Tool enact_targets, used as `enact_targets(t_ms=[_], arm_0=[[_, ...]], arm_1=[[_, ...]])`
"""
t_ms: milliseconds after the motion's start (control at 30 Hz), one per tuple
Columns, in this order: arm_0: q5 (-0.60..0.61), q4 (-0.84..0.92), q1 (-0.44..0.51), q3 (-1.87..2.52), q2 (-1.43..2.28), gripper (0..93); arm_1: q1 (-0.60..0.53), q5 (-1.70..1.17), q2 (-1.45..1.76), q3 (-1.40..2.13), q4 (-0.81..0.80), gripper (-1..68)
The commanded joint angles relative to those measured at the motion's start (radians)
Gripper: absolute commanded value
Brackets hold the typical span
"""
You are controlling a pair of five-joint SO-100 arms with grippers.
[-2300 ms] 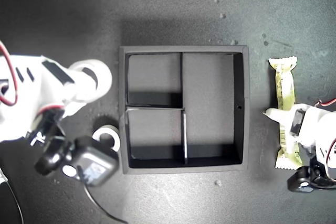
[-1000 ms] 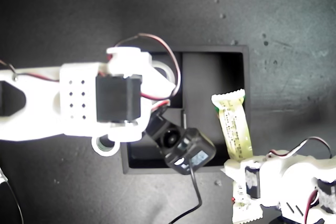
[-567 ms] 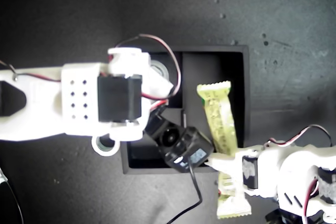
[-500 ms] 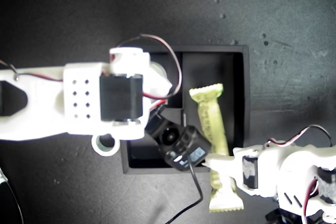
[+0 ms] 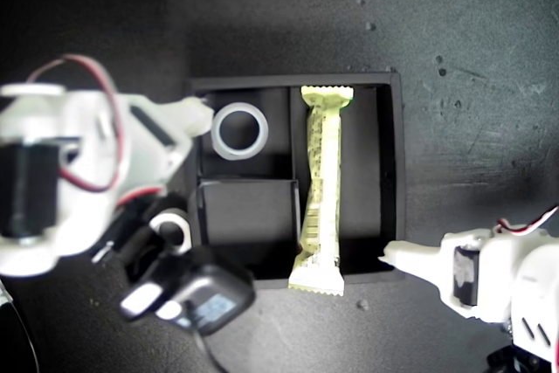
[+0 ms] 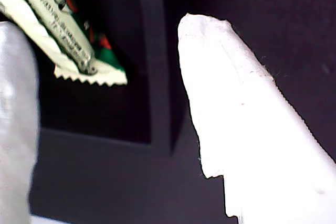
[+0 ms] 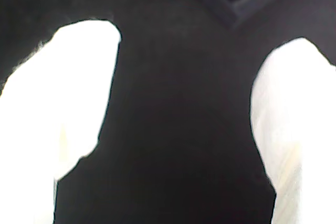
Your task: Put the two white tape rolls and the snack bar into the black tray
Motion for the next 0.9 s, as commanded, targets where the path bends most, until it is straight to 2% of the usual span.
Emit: enact_targets(t_ms=[0,200,333,600,867], arm_0=[[-0.094,-0.015,0.104,0.143,0.216,17.8],[-0.299,-0.327,0.325,0.568,0.376,16.5],[-0.377,-0.515,0.4,0.729,0.339,16.4],[-0.397,-0.706,0.437,0.747,0.172,16.2],[-0.425,-0.758,0.439,0.749,0.072,16.2]], arm_1=[[0.029,0.163,0.176,0.02,0.011,0.0],[0.078,0.489,0.541,0.311,0.011,-0.3],[0.095,0.6,0.741,0.497,0.002,-0.3],[0.092,0.701,0.902,0.824,-0.118,-0.3],[0.061,0.739,0.92,0.885,-0.149,-0.2]])
